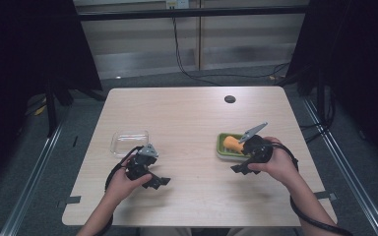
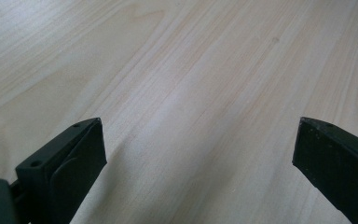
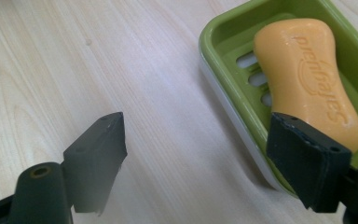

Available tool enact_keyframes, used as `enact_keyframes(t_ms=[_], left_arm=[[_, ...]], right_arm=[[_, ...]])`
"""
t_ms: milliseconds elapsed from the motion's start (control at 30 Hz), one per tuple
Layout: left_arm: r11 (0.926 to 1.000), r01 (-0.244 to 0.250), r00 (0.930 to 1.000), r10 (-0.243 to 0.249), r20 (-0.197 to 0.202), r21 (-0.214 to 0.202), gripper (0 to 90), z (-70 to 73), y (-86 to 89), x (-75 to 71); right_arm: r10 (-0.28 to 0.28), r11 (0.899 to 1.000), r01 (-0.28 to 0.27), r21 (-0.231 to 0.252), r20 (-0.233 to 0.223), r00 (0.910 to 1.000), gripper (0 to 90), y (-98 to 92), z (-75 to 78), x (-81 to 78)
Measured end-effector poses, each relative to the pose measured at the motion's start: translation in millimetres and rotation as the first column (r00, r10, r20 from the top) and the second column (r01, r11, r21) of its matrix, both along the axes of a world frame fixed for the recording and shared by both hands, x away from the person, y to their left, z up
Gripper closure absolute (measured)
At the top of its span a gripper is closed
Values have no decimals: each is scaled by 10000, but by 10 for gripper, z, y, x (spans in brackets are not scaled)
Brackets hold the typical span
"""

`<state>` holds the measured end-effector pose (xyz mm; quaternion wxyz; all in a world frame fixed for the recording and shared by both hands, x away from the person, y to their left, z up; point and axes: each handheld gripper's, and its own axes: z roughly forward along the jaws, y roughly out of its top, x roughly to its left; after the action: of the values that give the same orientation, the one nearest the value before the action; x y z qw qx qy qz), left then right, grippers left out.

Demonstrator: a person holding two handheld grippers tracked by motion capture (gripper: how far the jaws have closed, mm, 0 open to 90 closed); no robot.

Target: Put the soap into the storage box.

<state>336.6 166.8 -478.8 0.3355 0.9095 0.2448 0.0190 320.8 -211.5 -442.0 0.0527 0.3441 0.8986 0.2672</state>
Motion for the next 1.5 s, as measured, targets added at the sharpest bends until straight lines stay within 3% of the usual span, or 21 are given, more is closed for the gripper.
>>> enact_keyframes(t_ms=[1100, 1367, 1500], left_arm=[[10000, -38, 10000, 38, 42, -41, 22, 7, -12, -14], [10000, -12, 10000, 12, -12, -81, 22, -8, -22, -13], [10000, -13, 10000, 13, 11, -35, 22, -13, -14, -6]], right_arm=[[109, 9997, -107, 210, -61, 9999, 186, 4, -153, -173], [227, 9991, -229, 351, 55, 9997, 185, 6, -164, -214], [325, 9980, -342, 524, 336, 9989, 187, 1, -178, -223]])
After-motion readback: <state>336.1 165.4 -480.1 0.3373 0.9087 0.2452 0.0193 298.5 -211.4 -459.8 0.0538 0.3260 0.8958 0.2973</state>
